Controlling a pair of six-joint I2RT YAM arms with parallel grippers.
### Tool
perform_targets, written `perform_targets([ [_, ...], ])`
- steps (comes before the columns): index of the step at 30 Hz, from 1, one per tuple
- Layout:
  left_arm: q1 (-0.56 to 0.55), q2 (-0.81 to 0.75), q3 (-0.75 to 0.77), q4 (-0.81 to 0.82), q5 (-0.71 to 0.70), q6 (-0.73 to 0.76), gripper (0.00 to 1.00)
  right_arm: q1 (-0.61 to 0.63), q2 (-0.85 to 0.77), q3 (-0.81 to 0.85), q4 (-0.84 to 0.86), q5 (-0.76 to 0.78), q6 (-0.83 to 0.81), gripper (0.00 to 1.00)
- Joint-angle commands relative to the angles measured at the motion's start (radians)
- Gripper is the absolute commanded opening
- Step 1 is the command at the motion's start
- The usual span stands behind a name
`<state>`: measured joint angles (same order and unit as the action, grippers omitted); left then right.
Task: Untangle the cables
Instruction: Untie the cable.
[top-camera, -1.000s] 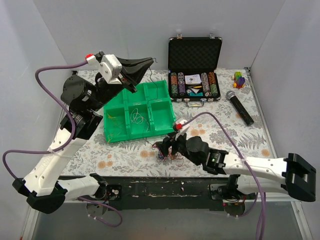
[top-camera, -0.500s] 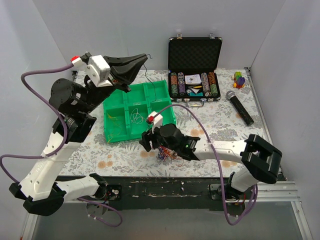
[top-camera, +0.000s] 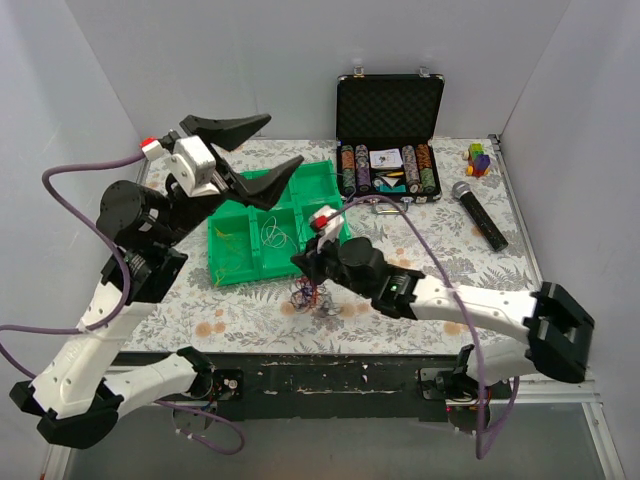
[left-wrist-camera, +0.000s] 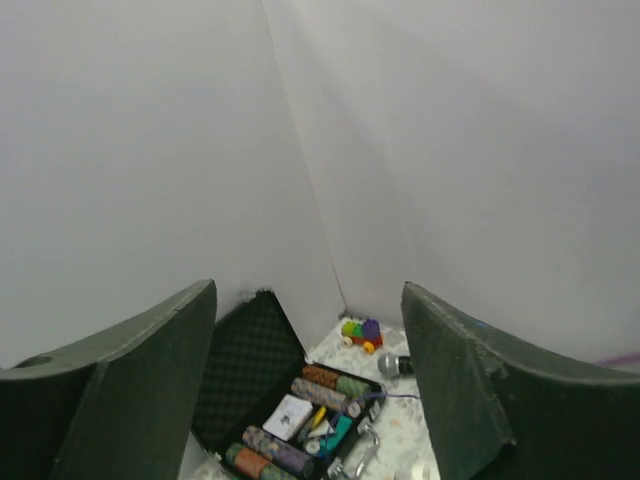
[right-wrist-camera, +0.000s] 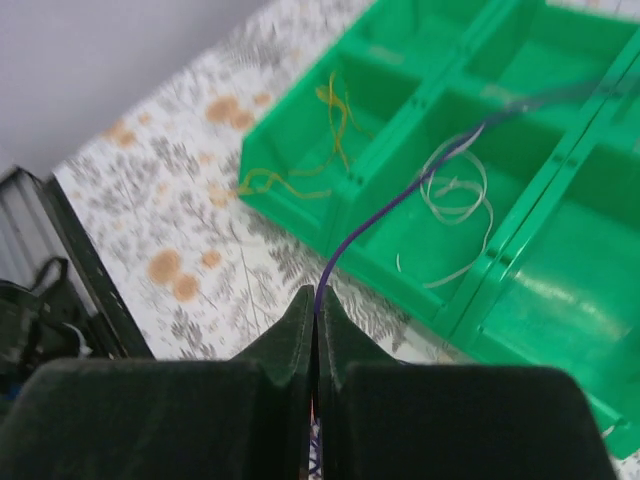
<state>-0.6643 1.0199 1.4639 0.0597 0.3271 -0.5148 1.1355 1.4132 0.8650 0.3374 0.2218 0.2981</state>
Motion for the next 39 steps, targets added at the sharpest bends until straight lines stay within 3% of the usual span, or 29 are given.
perform_targets([
  [1, -0.001, -0.079, -0.163, -0.035, -0.014, -0.025, 0.82, -0.002, -0.206, -0.006, 0.022, 0.077, -0.014, 0.01],
  [4, -0.003, -0.141, -0.299, -0.043, -0.016, -0.022, 0.9, -0.003, -0.302, -0.035, -0.006, 0.105, -0.014, 0.01],
  [8, -0.001, -0.194, -0.428, -0.053, 0.001, -0.034, 0.89, -0.005, -0.376, -0.06, -0.041, 0.114, 0.004, 0.01],
  [10, -0.003, -0.211, -0.483, -0.085, 0.036, -0.037, 0.84, -0.003, -0.399, -0.072, -0.041, 0.106, 0.013, 0.01],
  [15, -0.001, -0.244, -0.614, -0.127, 0.137, -0.042, 0.58, -0.005, -0.444, -0.084, -0.058, 0.111, 0.03, 0.01],
  [18, -0.001, -0.233, -0.662, -0.143, 0.216, -0.062, 0.54, -0.005, -0.462, -0.084, -0.081, 0.119, 0.032, 0.01],
  [22, -0.003, -0.218, -0.717, -0.141, 0.308, -0.068, 0.59, -0.003, -0.482, -0.087, -0.09, 0.122, 0.036, 0.01],
  [25, -0.003, -0.196, -0.763, -0.121, 0.311, -0.065, 0.85, -0.005, -0.493, -0.087, -0.086, 0.12, 0.036, 0.01],
  [27, -0.003, -0.185, -0.795, -0.103, 0.317, -0.056, 0.88, -0.003, -0.5, -0.095, -0.071, 0.117, 0.033, 0.01],
  [32, -0.006, -0.15, -0.821, -0.017, 0.345, -0.096, 0.89, -0.005, -0.49, -0.08, -0.071, 0.1, 0.035, 0.01],
  [37, -0.012, -0.074, -0.83, 0.067, 0.36, -0.134, 0.74, -0.003, -0.474, -0.084, -0.02, 0.053, 0.065, 0.01],
  [39, -0.018, -0.047, -0.836, 0.104, 0.371, -0.162, 0.73, -0.005, -0.467, -0.075, -0.017, 0.045, 0.073, 0.01],
])
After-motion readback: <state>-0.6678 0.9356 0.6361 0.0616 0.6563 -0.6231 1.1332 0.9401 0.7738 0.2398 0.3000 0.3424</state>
